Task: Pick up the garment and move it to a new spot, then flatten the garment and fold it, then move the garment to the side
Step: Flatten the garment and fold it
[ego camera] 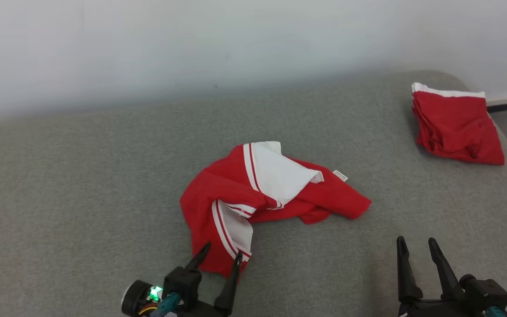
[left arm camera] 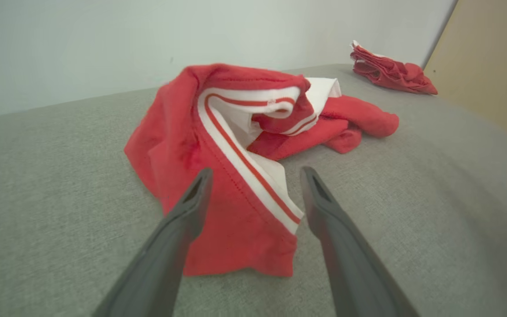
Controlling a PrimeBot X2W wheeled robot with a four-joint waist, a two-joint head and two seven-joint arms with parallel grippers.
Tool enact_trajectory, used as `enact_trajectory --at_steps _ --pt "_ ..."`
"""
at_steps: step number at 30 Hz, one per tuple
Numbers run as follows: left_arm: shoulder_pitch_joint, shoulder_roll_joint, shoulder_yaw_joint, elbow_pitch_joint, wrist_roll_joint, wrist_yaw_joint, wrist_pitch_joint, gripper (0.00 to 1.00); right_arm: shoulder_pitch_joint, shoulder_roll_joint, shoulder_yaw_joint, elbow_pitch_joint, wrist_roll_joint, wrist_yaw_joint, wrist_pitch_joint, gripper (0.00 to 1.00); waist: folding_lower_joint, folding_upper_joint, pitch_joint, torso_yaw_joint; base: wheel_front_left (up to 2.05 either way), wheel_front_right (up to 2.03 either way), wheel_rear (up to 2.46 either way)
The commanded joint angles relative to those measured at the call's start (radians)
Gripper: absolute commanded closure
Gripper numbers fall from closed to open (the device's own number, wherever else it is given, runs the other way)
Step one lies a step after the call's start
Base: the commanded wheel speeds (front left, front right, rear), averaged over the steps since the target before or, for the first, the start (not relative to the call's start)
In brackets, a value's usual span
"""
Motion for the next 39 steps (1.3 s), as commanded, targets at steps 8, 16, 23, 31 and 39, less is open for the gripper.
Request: enact_trajectory --at_steps 8,16,23,31,39 --pt "-0.048 -0.003 -0.036 0.131 0.017 0.018 -0.003 0.00 -0.031 0.013 -0.003 -0.010 0.001 -0.003 -0.001 0.00 -0.0001 -0.0001 0.081 -0.074 0.00 0.00 0.00" --pt "-0.079 -0.004 -0.029 0.213 0.019 0.040 -0.003 0.04 -0.037 0.016 -0.008 -0.013 -0.005 -0.003 -0.001 0.00 -0.0001 -0.0001 0.086 -0.085 0.00 0.00 0.00" --pt "-0.112 -0.006 -0.023 0.227 -0.005 0.042 -0.002 1.00 -0.032 0.016 -0.016 -0.017 -0.012 -0.003 -0.001 0.00 -0.0001 -0.0001 0.075 -0.072 0.00 0.00 0.00" --pt "-0.101 -0.007 -0.108 -0.009 -0.082 0.019 -0.003 1.00 0.002 0.013 -0.035 -0.007 -0.011 -0.003 -0.001 0.00 -0.0001 -0.0001 0.023 0.025 0.00 0.00 0.00" --pt "-0.053 -0.002 -0.138 -0.265 -0.108 0.064 -0.003 1.00 0.026 -0.001 -0.049 -0.004 -0.015 -0.003 -0.001 0.00 -0.0001 -0.0001 -0.033 0.158 0.00 0.00 0.00"
